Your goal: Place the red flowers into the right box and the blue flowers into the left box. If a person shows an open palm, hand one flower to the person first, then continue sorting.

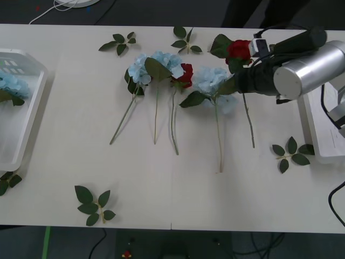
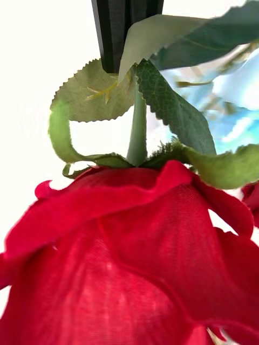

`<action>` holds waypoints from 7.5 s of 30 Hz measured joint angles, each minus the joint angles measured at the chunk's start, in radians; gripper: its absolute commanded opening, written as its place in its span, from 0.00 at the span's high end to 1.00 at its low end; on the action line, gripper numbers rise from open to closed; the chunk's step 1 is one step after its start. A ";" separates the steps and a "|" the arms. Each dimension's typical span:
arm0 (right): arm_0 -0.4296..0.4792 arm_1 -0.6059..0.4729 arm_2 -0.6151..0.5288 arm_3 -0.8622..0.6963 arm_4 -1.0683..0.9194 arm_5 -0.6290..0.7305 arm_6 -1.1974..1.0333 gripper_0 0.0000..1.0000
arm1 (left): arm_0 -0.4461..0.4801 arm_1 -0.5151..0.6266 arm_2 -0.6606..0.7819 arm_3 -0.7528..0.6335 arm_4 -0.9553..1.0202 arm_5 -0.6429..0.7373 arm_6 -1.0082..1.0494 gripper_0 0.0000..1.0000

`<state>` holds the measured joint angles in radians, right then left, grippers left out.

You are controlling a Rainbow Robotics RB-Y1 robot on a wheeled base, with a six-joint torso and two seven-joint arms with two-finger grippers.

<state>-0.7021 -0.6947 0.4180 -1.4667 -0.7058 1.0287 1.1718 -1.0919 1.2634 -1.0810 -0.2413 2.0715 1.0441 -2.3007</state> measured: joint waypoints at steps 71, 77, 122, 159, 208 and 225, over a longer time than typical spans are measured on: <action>0.249 -0.041 -0.017 0.149 0.214 -0.257 -0.058 0.00 | 0.207 -0.192 0.053 -0.079 0.111 -0.340 -0.081 0.01; 0.170 0.022 0.002 0.275 0.221 -0.285 -0.058 0.00 | 0.094 -0.146 0.057 -0.066 0.048 -0.050 -0.091 0.01; 0.081 0.059 0.062 0.329 0.226 -0.256 -0.058 1.00 | -0.362 -0.271 0.057 -0.481 -0.532 0.401 0.631 0.01; 0.082 -0.022 -0.138 0.068 0.065 0.035 -0.058 1.00 | -0.031 -0.509 0.057 -0.857 -0.883 0.058 1.111 0.01; 0.084 -0.348 -0.226 0.340 0.334 0.009 0.202 0.00 | 0.048 -0.732 0.061 -0.674 -1.280 -0.154 1.136 1.00; 0.094 -0.344 -0.226 0.226 0.150 0.061 0.202 0.00 | 0.054 -0.712 0.100 -0.674 -1.304 -0.151 1.167 1.00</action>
<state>-0.6085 -1.0387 0.1919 -1.2404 -0.5562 1.0900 1.3740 -1.0378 0.5514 -0.9806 -0.9153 0.7680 0.8932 -1.1334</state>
